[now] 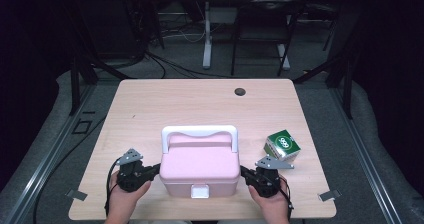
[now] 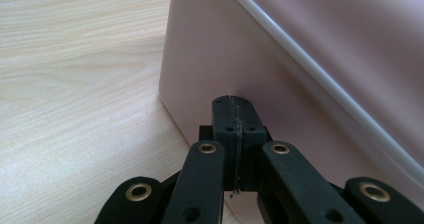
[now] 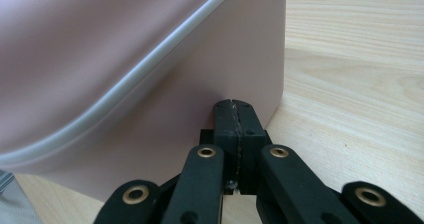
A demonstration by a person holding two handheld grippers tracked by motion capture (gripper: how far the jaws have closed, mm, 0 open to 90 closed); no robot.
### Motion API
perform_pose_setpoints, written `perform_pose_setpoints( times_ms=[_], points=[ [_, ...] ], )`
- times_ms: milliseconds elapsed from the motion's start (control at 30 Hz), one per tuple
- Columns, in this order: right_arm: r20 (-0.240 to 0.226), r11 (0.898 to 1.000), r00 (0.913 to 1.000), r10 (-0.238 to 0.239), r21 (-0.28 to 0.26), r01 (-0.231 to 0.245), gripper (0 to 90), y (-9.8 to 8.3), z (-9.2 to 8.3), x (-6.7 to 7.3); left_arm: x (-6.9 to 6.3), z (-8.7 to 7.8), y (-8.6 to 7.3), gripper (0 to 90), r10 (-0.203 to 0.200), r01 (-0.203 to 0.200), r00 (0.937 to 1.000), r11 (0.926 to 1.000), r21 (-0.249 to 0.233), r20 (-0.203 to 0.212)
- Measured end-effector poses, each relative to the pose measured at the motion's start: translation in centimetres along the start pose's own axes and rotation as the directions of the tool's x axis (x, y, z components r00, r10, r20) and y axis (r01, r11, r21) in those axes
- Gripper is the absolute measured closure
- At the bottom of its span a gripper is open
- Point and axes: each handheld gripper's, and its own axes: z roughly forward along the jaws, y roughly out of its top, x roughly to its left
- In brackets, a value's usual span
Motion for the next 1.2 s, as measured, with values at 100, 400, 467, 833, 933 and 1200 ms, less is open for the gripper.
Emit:
perform_pose_setpoints(
  times_ms=[100,400,467,833,933,1200],
  points=[
    [0.001,1.000,1.0000,0.003,-0.002,-0.003,90.0,-0.2,-0.2,0.0,-0.2,0.0,-0.1,90.0,0.002,-0.002,1.0000,1.0000,0.003,0.005],
    [-0.001,1.000,1.0000,0.010,-0.011,-0.010,90.0,-0.7,-0.9,-0.1,-0.5,-0.1,-0.3,90.0,0.005,-0.005,0.9996,1.0000,0.004,0.029],
    [-0.002,1.000,1.0000,0.010,-0.017,-0.010,90.0,-0.7,-0.8,-0.1,-0.5,0.0,-0.3,90.0,0.005,-0.005,0.9995,1.0000,0.002,0.033],
    [-0.036,0.999,0.9991,0.023,-0.043,-0.024,84.4,-1.2,-0.7,-1.0,0.3,0.0,-0.4,85.1,-0.013,0.014,0.9979,0.9999,-0.010,0.063],
    [-0.049,0.998,0.9987,0.013,-0.057,-0.015,83.1,-1.4,-0.8,-1.1,0.4,-0.3,-0.3,83.5,-0.006,0.007,0.9973,0.9998,-0.017,0.074],
    [-0.053,0.996,0.9984,0.018,-0.086,-0.022,75.2,-1.2,-1.5,-1.6,0.6,-1.3,-0.2,76.3,0.003,0.000,0.9987,0.9987,-0.050,0.051]
  ],
)
